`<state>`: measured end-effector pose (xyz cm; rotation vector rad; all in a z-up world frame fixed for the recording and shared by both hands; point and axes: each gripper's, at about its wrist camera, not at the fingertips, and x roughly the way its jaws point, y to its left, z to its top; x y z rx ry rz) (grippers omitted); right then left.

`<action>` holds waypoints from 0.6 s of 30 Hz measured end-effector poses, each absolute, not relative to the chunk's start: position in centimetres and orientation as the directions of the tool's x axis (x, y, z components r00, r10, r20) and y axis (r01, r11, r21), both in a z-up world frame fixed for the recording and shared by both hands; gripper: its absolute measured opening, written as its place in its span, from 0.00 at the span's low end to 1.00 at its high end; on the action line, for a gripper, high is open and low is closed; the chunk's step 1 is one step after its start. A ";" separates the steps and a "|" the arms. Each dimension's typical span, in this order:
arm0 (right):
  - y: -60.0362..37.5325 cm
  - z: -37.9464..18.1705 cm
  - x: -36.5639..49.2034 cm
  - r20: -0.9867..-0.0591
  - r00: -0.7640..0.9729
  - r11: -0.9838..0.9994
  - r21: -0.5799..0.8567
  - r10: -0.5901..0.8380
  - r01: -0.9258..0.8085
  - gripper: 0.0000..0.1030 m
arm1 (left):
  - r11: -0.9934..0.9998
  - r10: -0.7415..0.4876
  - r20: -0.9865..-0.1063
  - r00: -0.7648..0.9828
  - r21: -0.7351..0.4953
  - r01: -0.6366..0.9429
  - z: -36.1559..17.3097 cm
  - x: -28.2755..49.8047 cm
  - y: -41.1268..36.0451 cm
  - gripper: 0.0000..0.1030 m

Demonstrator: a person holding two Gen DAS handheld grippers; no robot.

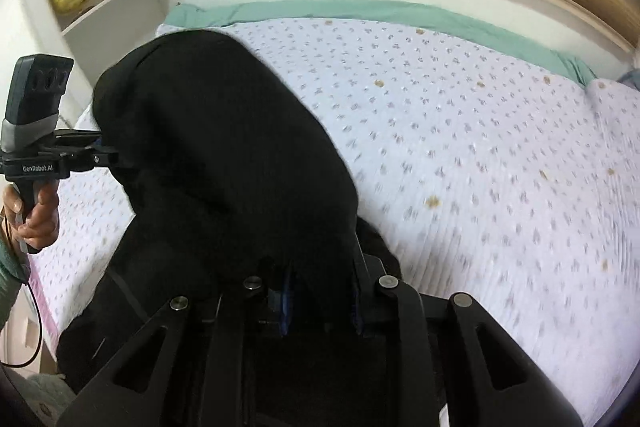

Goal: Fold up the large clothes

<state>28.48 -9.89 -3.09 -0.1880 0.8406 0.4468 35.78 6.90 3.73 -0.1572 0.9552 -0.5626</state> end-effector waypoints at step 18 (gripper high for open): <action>-7.0 -14.9 12.8 -0.894 0.436 0.901 -0.103 0.102 -0.421 0.32 | 0.909 -0.394 -0.891 0.223 -0.342 0.238 -8.3 20.7 7.1 0.28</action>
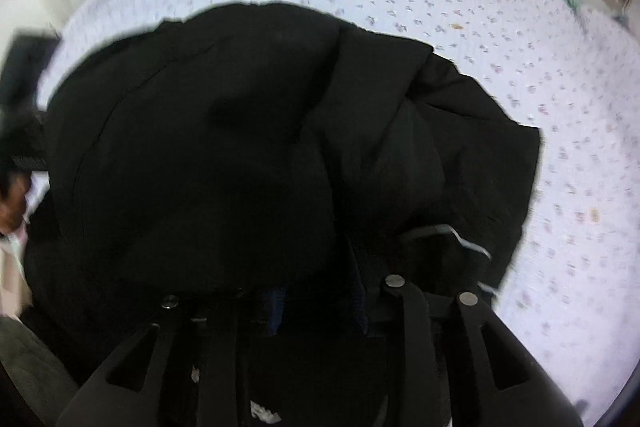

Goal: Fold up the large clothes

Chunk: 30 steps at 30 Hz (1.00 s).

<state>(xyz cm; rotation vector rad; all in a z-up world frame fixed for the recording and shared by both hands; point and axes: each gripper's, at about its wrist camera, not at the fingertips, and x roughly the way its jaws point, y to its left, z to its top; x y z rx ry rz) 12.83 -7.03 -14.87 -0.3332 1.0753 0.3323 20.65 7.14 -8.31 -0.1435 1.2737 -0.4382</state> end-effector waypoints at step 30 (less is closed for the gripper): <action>-6.9 -19.1 15.4 -0.920 0.329 0.947 0.111 0.212 -0.301 0.56 | 0.842 -0.538 -0.813 0.223 -0.529 0.105 -9.3 20.7 5.4 0.42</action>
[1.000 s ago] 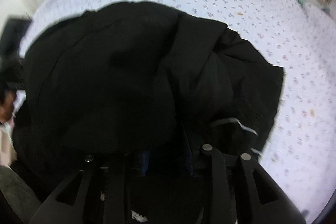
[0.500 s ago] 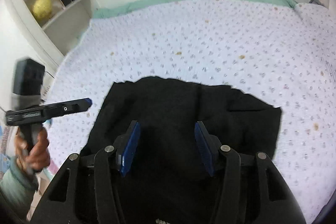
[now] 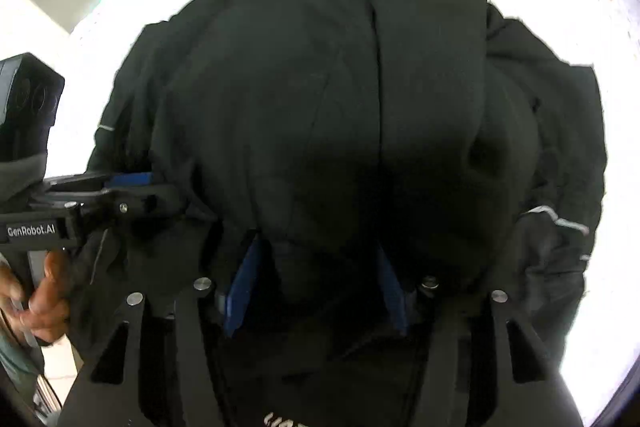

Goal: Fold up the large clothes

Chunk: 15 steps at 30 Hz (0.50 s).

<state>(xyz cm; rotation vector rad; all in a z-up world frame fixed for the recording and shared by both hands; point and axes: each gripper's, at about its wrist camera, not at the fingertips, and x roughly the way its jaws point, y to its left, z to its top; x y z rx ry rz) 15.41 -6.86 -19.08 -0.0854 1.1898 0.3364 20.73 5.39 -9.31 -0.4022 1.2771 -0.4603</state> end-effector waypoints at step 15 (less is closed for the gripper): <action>-3.9 -17.2 13.7 -0.902 0.399 0.921 -0.003 0.165 -0.390 0.57 | 0.878 -0.476 -0.839 0.264 -0.434 0.204 -6.7 16.4 3.2 0.50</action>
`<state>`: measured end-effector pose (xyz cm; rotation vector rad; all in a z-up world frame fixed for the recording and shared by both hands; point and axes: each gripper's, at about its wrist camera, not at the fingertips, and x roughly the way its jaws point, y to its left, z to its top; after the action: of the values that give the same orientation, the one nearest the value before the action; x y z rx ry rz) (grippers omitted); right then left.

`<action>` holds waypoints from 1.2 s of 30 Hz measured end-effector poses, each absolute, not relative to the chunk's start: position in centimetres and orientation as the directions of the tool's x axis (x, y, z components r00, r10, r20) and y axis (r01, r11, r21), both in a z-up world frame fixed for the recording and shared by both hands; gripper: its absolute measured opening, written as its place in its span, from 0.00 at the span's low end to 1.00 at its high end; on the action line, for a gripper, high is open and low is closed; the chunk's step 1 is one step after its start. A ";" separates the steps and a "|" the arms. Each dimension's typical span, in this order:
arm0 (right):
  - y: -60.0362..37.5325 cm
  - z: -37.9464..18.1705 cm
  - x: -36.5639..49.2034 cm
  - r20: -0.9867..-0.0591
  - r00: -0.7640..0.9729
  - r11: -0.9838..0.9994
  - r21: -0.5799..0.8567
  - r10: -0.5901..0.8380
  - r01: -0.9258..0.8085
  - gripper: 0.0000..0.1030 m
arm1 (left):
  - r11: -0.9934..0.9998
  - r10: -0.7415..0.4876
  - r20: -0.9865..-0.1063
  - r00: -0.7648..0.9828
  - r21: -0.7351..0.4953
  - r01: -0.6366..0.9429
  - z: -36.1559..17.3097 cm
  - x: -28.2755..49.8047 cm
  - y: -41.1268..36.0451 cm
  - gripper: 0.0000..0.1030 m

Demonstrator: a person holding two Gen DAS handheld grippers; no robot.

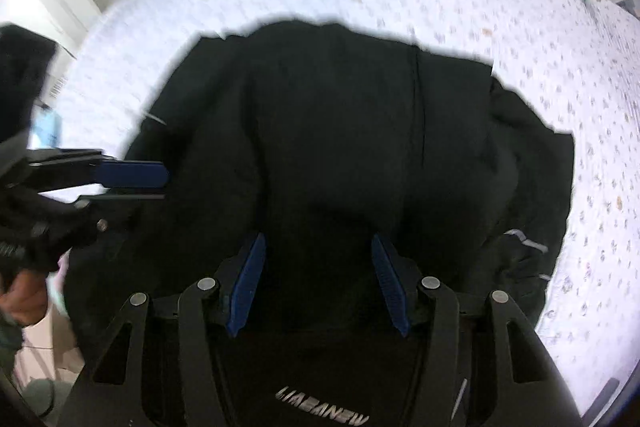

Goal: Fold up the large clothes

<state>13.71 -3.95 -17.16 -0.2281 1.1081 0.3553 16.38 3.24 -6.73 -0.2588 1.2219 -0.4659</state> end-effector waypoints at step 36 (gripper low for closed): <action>-19.9 -16.7 -7.7 -0.632 0.774 0.969 -0.165 0.040 -0.185 0.71 | 0.942 -0.291 -0.731 0.617 -0.331 0.052 -3.7 -5.6 20.4 0.65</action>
<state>-7.67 -19.90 -16.65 -0.2241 0.6757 0.1229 -5.60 20.41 -3.69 -0.2909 0.8868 -0.2007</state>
